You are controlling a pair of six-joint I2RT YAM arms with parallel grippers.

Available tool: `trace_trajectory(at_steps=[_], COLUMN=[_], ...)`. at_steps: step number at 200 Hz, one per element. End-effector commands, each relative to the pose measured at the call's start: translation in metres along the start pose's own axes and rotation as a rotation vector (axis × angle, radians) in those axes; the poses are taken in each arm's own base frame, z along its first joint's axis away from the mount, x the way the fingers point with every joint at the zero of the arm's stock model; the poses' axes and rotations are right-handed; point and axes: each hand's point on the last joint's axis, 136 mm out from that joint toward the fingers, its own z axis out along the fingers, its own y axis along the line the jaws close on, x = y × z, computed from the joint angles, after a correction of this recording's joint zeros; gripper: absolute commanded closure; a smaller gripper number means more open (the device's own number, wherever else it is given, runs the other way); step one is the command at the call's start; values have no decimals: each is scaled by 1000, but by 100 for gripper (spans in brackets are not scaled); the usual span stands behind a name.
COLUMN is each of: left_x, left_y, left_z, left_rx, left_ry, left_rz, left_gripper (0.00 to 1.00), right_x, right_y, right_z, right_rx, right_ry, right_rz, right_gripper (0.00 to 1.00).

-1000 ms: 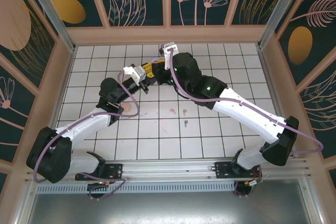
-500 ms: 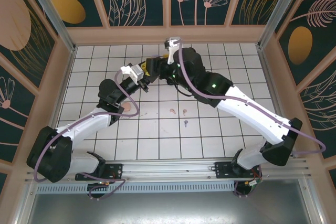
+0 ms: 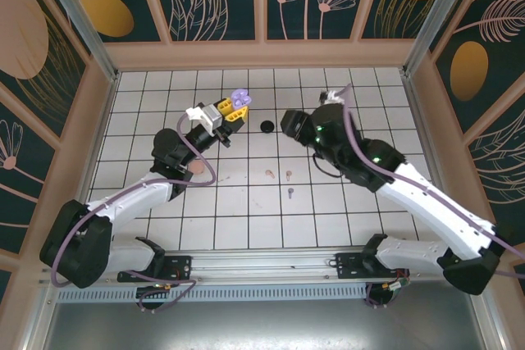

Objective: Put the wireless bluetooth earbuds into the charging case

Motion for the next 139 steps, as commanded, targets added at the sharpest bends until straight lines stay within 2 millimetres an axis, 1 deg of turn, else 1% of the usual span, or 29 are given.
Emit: trace_trajectory(at_steps=[1,14,28,60,76,96,126,139], left_x=[-14,-15,-16,-15,-16,-17,-20,-21], left_y=[-4,-4,-4,-6,-7,-8,-10,-10], left_z=[-2,-2,-3,-7,-9,-10,-11,-12], left_rx=[10,11,11,9,13,16,23,25], left_ry=[-43,-45,-46,-44,-50,-56,-65,-68], left_rz=[-1,-8,-9,-10,-12,-13,-10,-7], left_gripper=[100,100,100,100,100,100,100,100], right_x=[59,88,114,155,170,184,197,200], right_y=[-55,-72,-89,-116,-125,-134,-144,-148], right_z=[24,36,47,65,71,79,88,91], right_rx=[196,257,317,418,460,504,546,558], right_ry=[176,259,327,445,494,539,575,586], right_rz=[100,114,119,54,6,-36,-71,-80], right_gripper=[35,37,38,43,47,53,58,59])
